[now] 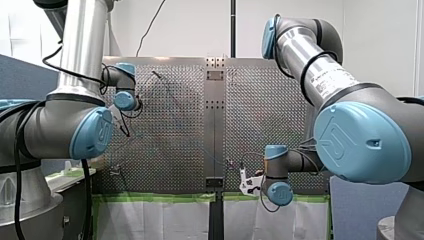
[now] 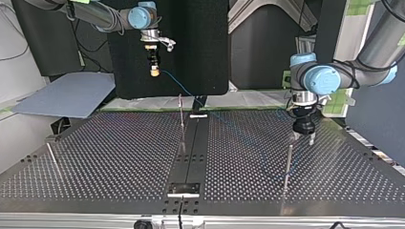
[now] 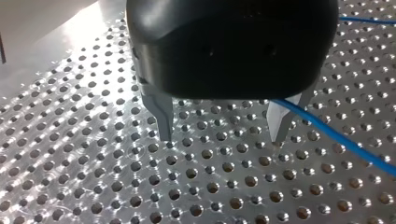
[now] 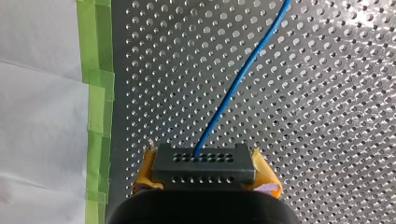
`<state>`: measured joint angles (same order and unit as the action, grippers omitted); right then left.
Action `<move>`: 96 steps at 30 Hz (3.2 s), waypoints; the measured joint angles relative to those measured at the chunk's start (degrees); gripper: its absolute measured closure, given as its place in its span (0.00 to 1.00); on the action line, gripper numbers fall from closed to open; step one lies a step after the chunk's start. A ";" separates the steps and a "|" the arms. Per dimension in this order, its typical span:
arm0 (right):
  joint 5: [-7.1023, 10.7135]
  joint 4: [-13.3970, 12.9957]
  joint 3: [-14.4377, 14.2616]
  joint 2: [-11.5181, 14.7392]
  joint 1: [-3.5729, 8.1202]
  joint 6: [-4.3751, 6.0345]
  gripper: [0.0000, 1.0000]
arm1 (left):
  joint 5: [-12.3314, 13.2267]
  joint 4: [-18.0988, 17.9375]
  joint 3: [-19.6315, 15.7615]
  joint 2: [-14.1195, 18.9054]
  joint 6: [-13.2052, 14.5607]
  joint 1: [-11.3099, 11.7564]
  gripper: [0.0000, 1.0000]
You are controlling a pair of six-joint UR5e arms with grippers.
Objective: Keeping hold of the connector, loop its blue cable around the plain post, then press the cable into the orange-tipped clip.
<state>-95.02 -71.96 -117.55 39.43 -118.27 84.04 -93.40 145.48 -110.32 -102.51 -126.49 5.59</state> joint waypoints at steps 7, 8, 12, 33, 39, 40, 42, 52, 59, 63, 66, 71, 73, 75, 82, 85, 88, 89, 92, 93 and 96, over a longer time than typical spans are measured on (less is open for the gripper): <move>-0.01 0.06 -0.01 0.01 0.01 -0.06 1.00 | -0.40 0.25 -1.06 0.38 1.20 -0.13 0.01; -0.01 0.08 -0.01 0.01 0.00 -0.09 1.00 | -0.52 -0.02 -1.33 0.47 1.24 -0.14 0.01; -0.01 0.08 0.00 0.04 0.01 -0.15 1.00 | -0.87 -0.78 -2.11 0.70 1.36 -0.08 0.01; -0.01 0.10 0.00 0.03 -0.08 -0.17 1.00 | 0.77 -1.32 -7.39 7.29 2.22 -0.30 0.01; -0.04 0.17 0.00 0.03 -0.08 -0.18 1.00 | 4.00 -1.59 -9.55 7.50 3.16 -0.64 0.01; -0.03 0.18 0.01 0.03 -0.08 -0.17 1.00 | 4.55 -1.69 -9.84 7.50 3.16 -0.65 0.01; -0.02 0.19 0.00 0.03 -0.08 -0.18 1.00 | 5.53 -1.83 -10.38 7.56 3.18 -0.67 0.01; -0.05 0.32 0.01 0.02 -0.17 -0.33 1.00 | 6.49 -1.67 -11.59 9.60 2.41 -0.61 0.01; -0.06 0.32 0.01 0.01 -0.23 -0.33 1.00 | 6.59 -1.63 -12.75 12.43 0.55 -0.63 0.01; -0.08 0.32 0.00 0.02 -0.24 -0.33 1.00 | 6.62 -1.53 -13.78 14.27 0.27 -0.60 0.01; -0.08 0.32 0.00 0.02 -0.25 -0.34 1.00 | 6.87 -1.68 -15.02 15.72 0.19 -0.44 0.01; -0.08 0.32 0.00 0.03 -0.27 -0.35 1.00 | 8.03 -1.12 -16.27 18.48 0.21 -0.59 0.01; -0.08 0.32 -0.01 0.03 -0.29 -0.35 1.00 | 8.42 -0.27 -16.29 19.71 0.54 -0.62 0.01; -0.08 0.32 0.01 0.04 -0.28 -0.35 1.00 | 8.76 0.72 -16.00 20.84 1.21 -0.66 0.01; -0.08 0.40 0.00 0.06 -0.29 -0.35 1.00 | 9.01 4.17 -14.03 24.36 4.41 -0.71 0.01; -0.05 0.41 0.00 0.07 -0.30 -0.35 1.00 | 8.77 5.81 -12.59 26.01 6.04 -0.71 0.01; -0.06 0.41 0.00 0.06 -0.29 -0.32 1.00 | 8.06 7.38 -11.07 27.58 7.60 -0.76 0.01; -0.07 0.41 0.00 0.05 -0.29 -0.31 1.00 | 7.76 7.85 -10.59 28.05 8.09 -0.78 0.01; -0.07 0.37 0.02 0.06 -0.28 -0.28 1.00 | 6.89 9.52 -8.94 29.33 9.74 -0.83 0.01; -0.07 0.36 0.03 0.05 -0.27 -0.27 1.00 | 6.71 10.14 -8.27 29.57 10.41 -0.83 0.01; -0.06 0.39 0.12 0.07 -0.27 -0.27 1.00 | 6.67 11.67 -6.76 29.49 11.93 -0.84 0.01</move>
<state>-95.09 -71.58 -117.44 39.50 -118.54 83.77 -86.73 157.15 -117.08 -73.01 -114.56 4.75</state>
